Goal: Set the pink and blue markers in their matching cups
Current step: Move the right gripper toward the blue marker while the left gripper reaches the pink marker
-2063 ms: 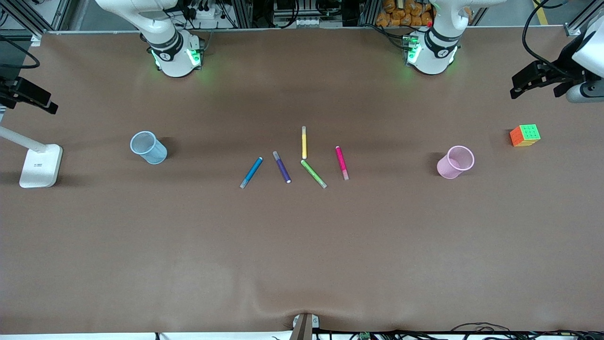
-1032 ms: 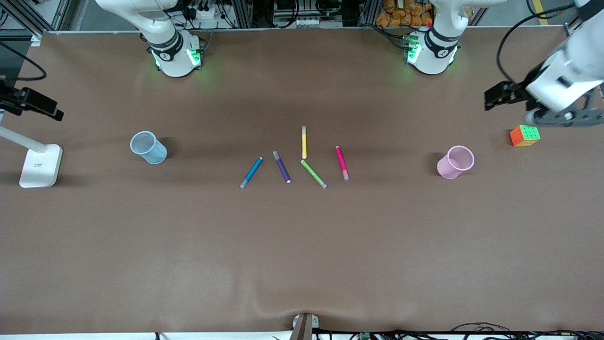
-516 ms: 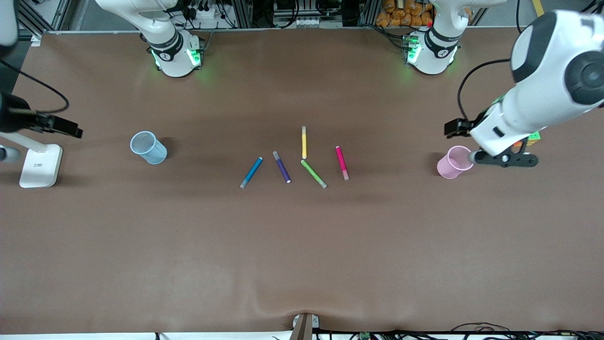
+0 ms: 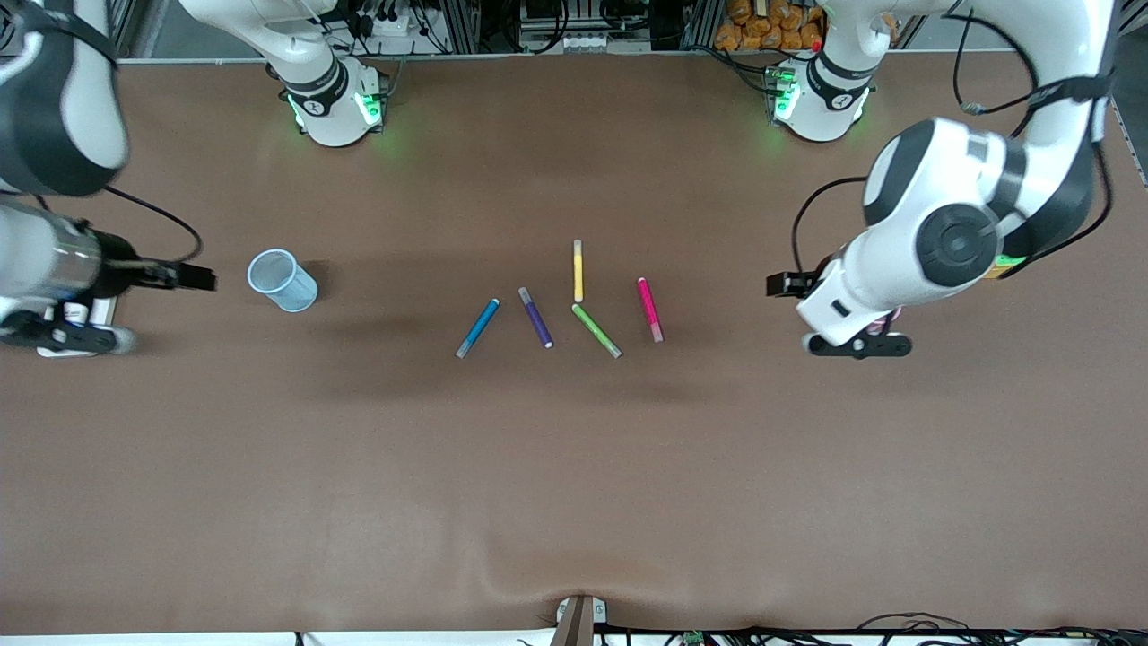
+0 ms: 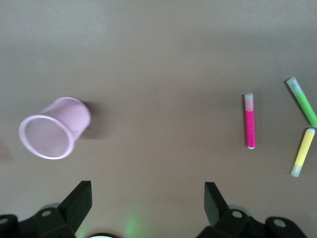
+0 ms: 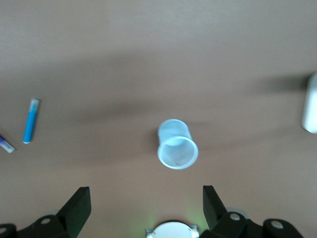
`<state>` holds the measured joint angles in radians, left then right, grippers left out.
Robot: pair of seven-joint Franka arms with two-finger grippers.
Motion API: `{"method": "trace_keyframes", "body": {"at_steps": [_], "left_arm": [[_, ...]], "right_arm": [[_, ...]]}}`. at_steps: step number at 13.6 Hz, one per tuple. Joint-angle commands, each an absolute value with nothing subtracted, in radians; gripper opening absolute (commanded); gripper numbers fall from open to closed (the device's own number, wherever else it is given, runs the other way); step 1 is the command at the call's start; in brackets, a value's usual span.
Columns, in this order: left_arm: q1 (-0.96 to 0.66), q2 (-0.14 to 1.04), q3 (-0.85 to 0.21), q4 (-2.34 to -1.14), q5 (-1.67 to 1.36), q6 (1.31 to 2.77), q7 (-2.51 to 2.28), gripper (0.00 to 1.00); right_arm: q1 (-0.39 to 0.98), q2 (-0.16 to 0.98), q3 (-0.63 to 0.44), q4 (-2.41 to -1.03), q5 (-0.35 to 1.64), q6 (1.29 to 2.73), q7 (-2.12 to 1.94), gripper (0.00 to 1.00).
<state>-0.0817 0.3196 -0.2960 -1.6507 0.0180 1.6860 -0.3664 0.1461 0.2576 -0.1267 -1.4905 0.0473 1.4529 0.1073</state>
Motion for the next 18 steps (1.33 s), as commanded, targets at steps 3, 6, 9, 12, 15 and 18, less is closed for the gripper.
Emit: {"method": "trace_keyframes", "body": {"at_steps": [3,6,9,12,15,18], "left_arm": [[-0.195,0.442,-0.299,-1.606,0.015,1.719,-0.527,1.0],[-0.268,0.532,-0.298,-1.54,0.021,1.747,-0.642,1.0],[-0.308,0.597,-0.296,-1.532,0.023,1.799,-0.713,1.0],[-0.331,0.655,-0.296,-1.532,0.017,1.859,-0.782,1.0],[-0.341,0.705,-0.298,-1.532,0.012,1.908,-0.857,0.99],[-0.339,0.744,-0.299,-1.534,-0.006,1.957,-0.907,0.86]], "right_arm": [[0.161,0.336,-0.132,-1.482,0.155,1.525,0.214,1.0],[0.222,0.362,-0.132,-1.485,0.155,1.569,0.302,1.0],[0.265,0.403,-0.132,-1.494,0.196,1.634,0.319,1.0],[0.284,0.459,-0.132,-1.499,0.296,1.672,0.49,1.0],[0.374,0.48,-0.132,-1.56,0.299,1.763,0.627,1.0],[0.445,0.486,-0.133,-1.71,0.299,2.003,0.686,1.0]]}}
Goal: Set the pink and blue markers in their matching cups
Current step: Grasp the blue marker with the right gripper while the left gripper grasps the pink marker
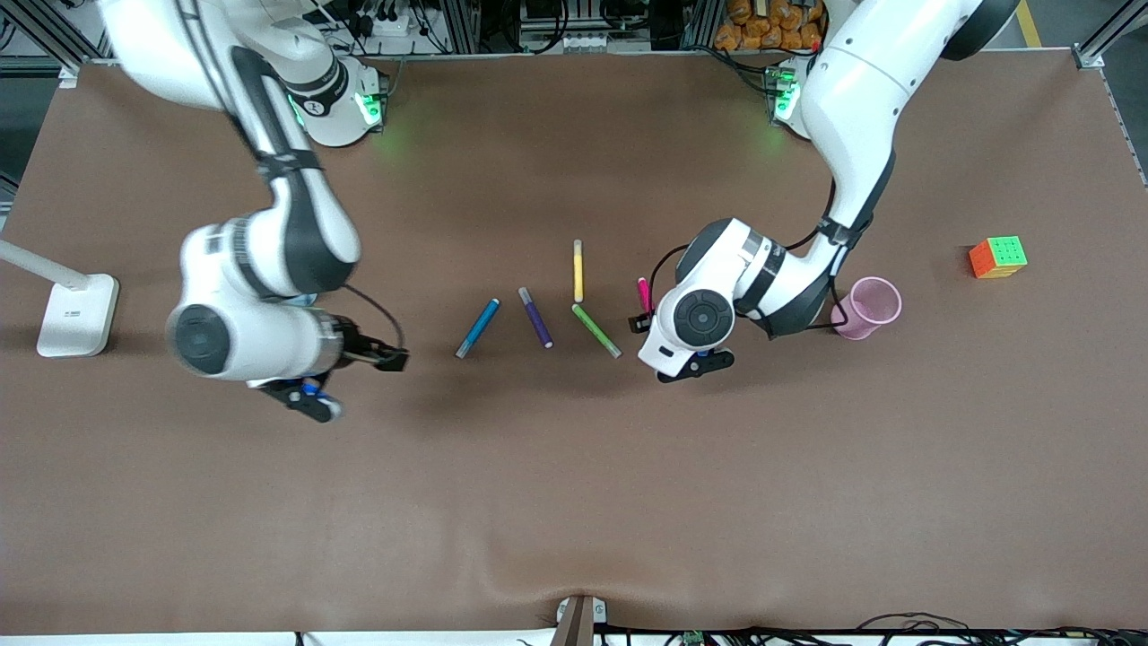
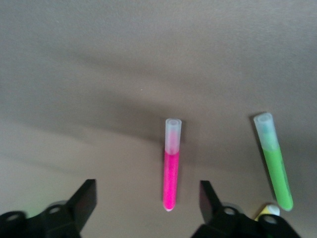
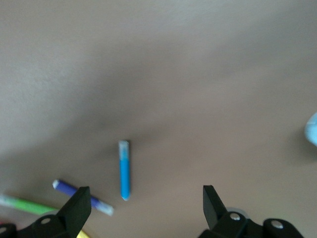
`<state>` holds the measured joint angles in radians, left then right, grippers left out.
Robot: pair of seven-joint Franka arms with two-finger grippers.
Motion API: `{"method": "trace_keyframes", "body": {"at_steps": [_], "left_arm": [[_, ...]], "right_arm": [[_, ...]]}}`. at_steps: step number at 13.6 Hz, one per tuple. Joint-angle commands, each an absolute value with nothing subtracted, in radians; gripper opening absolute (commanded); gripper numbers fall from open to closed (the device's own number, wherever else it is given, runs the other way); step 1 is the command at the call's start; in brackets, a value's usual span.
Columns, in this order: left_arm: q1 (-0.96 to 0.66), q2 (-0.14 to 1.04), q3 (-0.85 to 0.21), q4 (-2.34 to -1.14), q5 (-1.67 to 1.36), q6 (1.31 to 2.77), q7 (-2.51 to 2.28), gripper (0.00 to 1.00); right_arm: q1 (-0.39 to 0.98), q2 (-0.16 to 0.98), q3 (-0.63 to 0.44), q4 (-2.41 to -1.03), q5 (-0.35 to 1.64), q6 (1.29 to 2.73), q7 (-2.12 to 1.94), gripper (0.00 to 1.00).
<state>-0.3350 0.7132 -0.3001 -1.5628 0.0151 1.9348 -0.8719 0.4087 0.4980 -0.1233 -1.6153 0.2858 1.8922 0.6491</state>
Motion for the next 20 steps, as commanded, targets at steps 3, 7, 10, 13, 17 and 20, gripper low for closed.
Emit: {"method": "trace_keyframes", "body": {"at_steps": [3,7,10,13,17,20], "left_arm": [[-0.339,0.762,-0.298,-1.542,-0.034,2.016,-0.908,0.77],[-0.331,0.778,-0.298,-1.546,-0.061,2.06,-0.905,0.65],[-0.33,0.791,-0.298,-1.546,-0.061,2.062,-0.902,0.56],[-0.325,0.798,-0.298,-1.549,-0.061,2.062,-0.893,0.53],[-0.325,0.816,-0.296,-1.545,-0.06,2.062,-0.89,0.46],[-0.31,0.825,-0.296,-1.537,-0.101,2.072,-0.89,0.35]], "right_arm": [[0.485,0.557,-0.132,-1.713,0.302,2.036,0.718,0.89],[0.529,0.617,-0.132,-1.713,0.304,2.104,0.799,0.76],[0.56,0.655,-0.132,-1.713,0.304,2.172,0.821,0.68],[0.575,0.67,-0.132,-1.713,0.305,2.197,0.834,0.61],[0.581,0.676,-0.132,-1.715,0.304,2.197,0.834,0.4],[0.586,0.689,-0.132,-1.717,0.304,2.201,0.831,0.39]]}}
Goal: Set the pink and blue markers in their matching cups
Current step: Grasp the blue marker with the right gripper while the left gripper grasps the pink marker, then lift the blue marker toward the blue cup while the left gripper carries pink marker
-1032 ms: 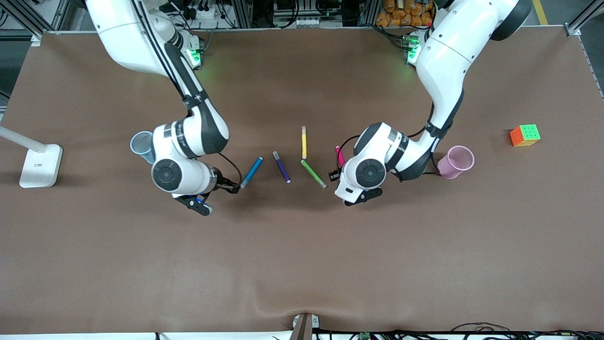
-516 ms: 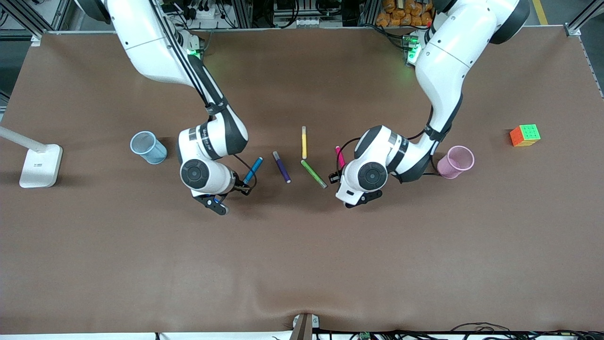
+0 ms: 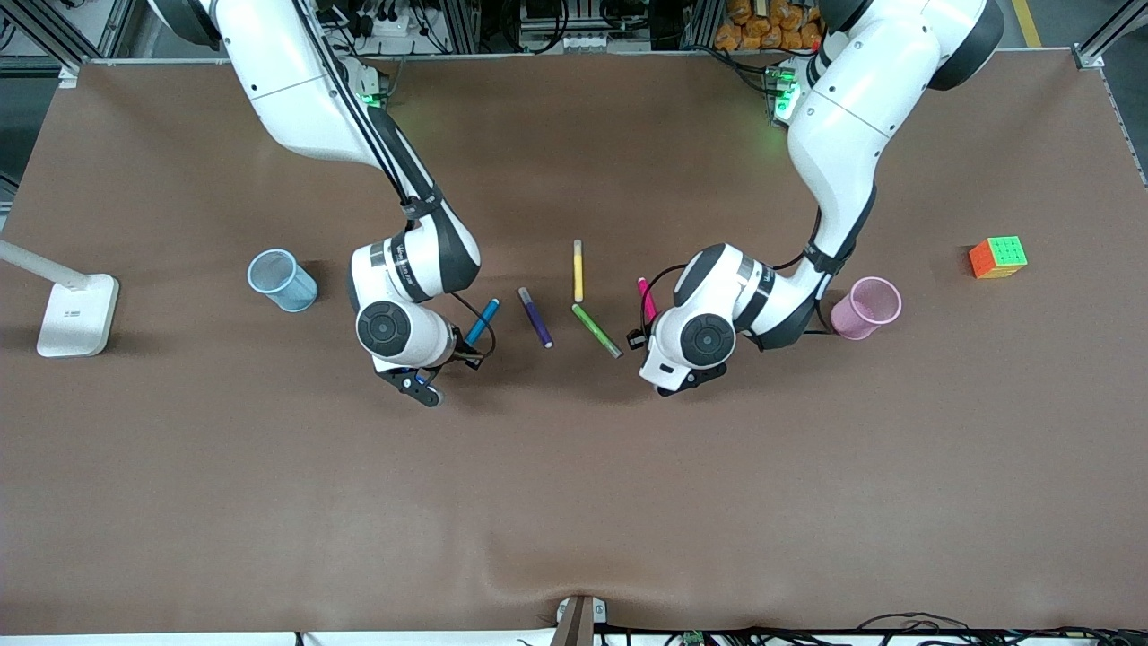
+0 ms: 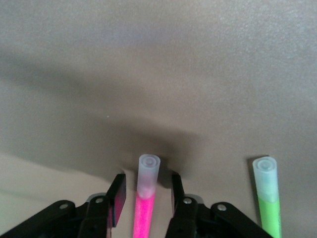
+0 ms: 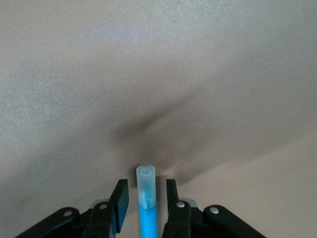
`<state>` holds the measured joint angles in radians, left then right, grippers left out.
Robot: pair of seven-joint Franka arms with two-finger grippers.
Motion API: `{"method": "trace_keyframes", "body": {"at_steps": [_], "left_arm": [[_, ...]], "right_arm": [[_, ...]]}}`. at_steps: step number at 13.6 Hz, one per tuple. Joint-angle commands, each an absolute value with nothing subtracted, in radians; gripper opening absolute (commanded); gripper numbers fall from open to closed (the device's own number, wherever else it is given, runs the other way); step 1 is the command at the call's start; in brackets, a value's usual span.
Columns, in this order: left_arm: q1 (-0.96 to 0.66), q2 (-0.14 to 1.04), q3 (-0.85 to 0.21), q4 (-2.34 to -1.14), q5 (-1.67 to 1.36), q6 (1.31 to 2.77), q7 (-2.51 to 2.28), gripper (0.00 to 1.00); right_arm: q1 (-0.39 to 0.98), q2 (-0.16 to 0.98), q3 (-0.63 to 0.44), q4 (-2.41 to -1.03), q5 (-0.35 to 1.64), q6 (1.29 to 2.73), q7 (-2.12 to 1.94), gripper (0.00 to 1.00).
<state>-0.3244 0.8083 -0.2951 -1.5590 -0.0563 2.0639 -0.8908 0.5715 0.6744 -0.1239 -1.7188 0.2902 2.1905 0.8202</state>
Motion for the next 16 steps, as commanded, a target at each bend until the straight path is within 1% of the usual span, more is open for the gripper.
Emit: {"method": "trace_keyframes", "body": {"at_steps": [1,3,4,5,6,9,11,13,16], "left_arm": [[-0.292,0.825,-0.295,-1.537,-0.138,2.072,-0.882,0.35],[-0.296,0.824,-0.295,-1.537,-0.15,2.072,-0.861,0.33],[-0.298,0.827,-0.295,-1.537,-0.149,2.074,-0.859,0.28],[-0.301,0.827,-0.293,-1.537,-0.146,2.074,-0.856,0.16],[-0.302,0.827,-0.293,-1.539,-0.143,2.074,-0.851,0.01],[-0.299,0.825,-0.293,-1.539,-0.138,2.072,-0.85,0.0],[-0.302,0.805,-0.288,-1.537,-0.133,2.059,-0.854,0.0],[-0.295,0.74,-0.287,-1.539,-0.086,2.011,-0.868,0.0],[-0.259,0.622,-0.288,-1.54,0.009,1.912,-0.879,0.0]], "right_arm": [[0.586,0.695,-0.132,-1.717,0.304,2.209,0.831,0.39],[0.588,0.699,-0.132,-1.72,0.302,2.223,0.831,0.38],[0.591,0.699,-0.132,-1.718,0.304,2.223,0.831,0.22],[0.592,0.699,-0.132,-1.718,0.304,2.223,0.833,0.0],[0.592,0.699,-0.132,-1.717,0.304,2.22,0.831,0.0],[0.575,0.69,-0.132,-1.717,0.302,2.207,0.818,0.0],[0.575,0.681,-0.133,-1.707,0.302,2.174,0.816,0.0],[0.549,0.623,-0.137,-1.707,0.301,2.131,0.758,0.0],[0.5,0.514,-0.156,-1.707,0.287,2.007,0.597,0.0]]}}
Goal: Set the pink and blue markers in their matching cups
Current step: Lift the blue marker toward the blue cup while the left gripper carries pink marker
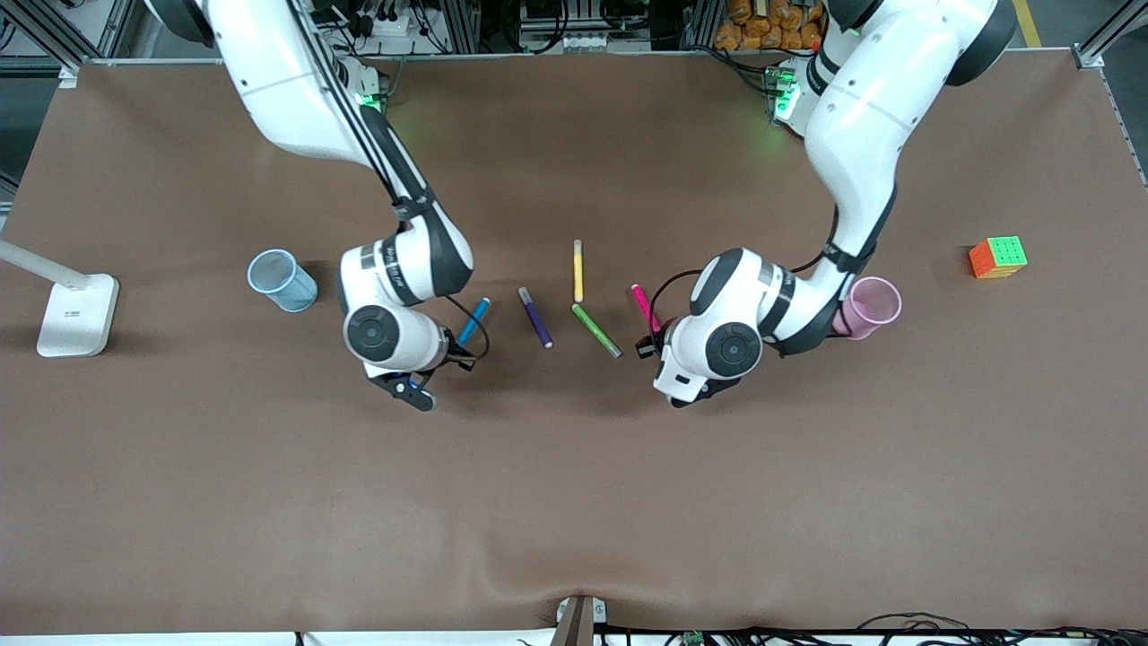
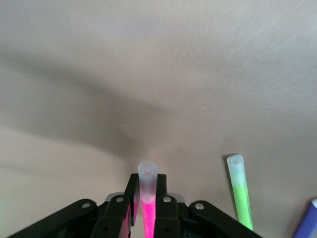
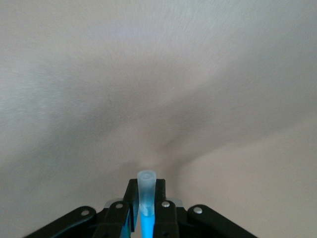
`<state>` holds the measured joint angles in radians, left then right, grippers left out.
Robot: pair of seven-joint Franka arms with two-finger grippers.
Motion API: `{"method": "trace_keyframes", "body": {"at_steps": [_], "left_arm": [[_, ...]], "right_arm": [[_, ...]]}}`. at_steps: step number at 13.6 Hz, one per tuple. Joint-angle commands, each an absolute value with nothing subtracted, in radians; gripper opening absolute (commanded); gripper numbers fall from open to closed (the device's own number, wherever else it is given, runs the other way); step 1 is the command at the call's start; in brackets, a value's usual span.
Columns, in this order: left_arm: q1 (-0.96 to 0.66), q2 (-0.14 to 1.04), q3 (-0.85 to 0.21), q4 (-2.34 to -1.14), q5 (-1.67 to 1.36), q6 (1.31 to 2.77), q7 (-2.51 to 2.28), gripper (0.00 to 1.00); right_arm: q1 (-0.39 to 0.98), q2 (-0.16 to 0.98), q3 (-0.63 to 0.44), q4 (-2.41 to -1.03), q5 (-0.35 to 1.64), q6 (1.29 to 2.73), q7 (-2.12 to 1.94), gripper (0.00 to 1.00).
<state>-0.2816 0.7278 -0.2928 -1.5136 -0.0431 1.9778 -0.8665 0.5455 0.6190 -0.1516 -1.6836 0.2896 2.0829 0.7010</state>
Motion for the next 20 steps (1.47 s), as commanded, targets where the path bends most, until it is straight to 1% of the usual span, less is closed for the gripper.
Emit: {"method": "trace_keyframes", "body": {"at_steps": [1,6,8,10,12,13,15,17,18,20], "left_arm": [[-0.243,0.588,-0.288,-1.54,0.032,1.892,-0.873,0.0],[-0.164,0.471,-0.29,-1.548,0.173,1.845,-0.698,0.0],[-0.132,0.44,-0.29,-1.549,0.199,1.827,-0.582,0.0],[-0.098,0.414,-0.288,-1.549,0.215,1.807,-0.503,0.0],[-0.066,0.371,-0.291,-1.56,0.248,1.806,-0.502,0.0],[-0.042,0.329,-0.296,-1.587,0.249,1.805,-0.502,0.0],[-0.014,0.237,-0.296,-1.684,0.25,1.815,-0.494,0.0],[0.023,0.178,-0.298,-1.748,0.252,1.834,-0.459,0.0],[0.055,0.151,-0.299,-1.793,0.25,1.879,-0.398,0.0],[0.122,0.085,-0.299,-1.924,0.245,2.018,-0.277,0.0]], "right_arm": [[0.47,0.477,-0.158,-1.709,0.287,1.967,0.496,0.0],[0.27,0.325,-0.155,-1.709,0.302,1.798,-0.085,0.0],[0.188,0.293,-0.15,-1.707,0.307,1.749,-0.333,0.0],[0.125,0.276,-0.155,-1.71,0.378,1.683,-0.54,0.0],[0.077,0.267,-0.155,-1.709,0.396,1.663,-0.76,0.0],[0.062,0.261,-0.155,-1.723,0.4,1.663,-0.863,0.0],[0.022,0.238,-0.156,-1.808,0.493,1.667,-1.042,0.0],[-0.032,0.244,-0.155,-1.868,0.534,1.675,-1.171,0.0],[-0.053,0.247,-0.156,-1.899,0.575,1.675,-1.252,0.0],[-0.083,0.245,-0.156,-1.965,0.623,1.672,-1.392,0.0]]}}
